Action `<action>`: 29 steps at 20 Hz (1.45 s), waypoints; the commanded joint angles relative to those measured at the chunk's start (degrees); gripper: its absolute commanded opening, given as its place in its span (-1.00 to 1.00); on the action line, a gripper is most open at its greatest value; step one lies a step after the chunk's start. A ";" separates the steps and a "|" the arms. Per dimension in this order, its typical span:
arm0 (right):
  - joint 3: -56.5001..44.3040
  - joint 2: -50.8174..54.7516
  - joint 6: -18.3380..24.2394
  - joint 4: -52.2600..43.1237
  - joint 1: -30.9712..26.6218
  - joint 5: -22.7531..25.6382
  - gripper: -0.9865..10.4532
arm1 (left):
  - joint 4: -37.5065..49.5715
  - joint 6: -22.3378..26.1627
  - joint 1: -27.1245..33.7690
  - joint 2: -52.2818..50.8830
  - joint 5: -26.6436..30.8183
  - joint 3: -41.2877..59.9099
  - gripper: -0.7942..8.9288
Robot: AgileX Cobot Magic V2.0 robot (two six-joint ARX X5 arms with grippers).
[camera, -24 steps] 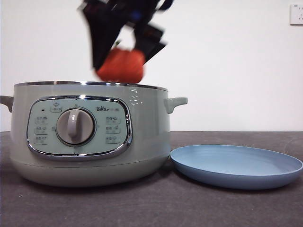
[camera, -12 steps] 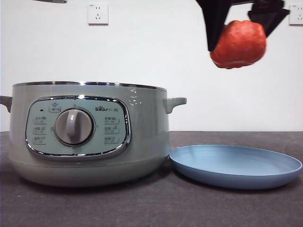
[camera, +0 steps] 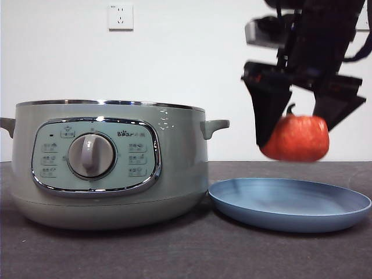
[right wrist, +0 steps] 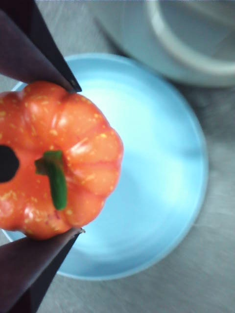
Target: Take the pumpkin out from the steamer,put the pumpkin in the blue plate,close the lid
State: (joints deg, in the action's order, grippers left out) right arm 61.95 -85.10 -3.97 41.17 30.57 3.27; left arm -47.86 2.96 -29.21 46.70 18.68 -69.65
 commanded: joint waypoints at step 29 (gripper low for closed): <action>-0.61 7.85 -1.20 -1.84 -1.31 0.33 0.05 | 12.44 -0.11 -0.09 11.91 -15.91 -0.28 -0.85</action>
State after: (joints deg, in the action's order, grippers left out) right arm 61.78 -77.69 -4.73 39.38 29.26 3.31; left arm -38.02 2.96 -29.21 58.92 3.01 -69.65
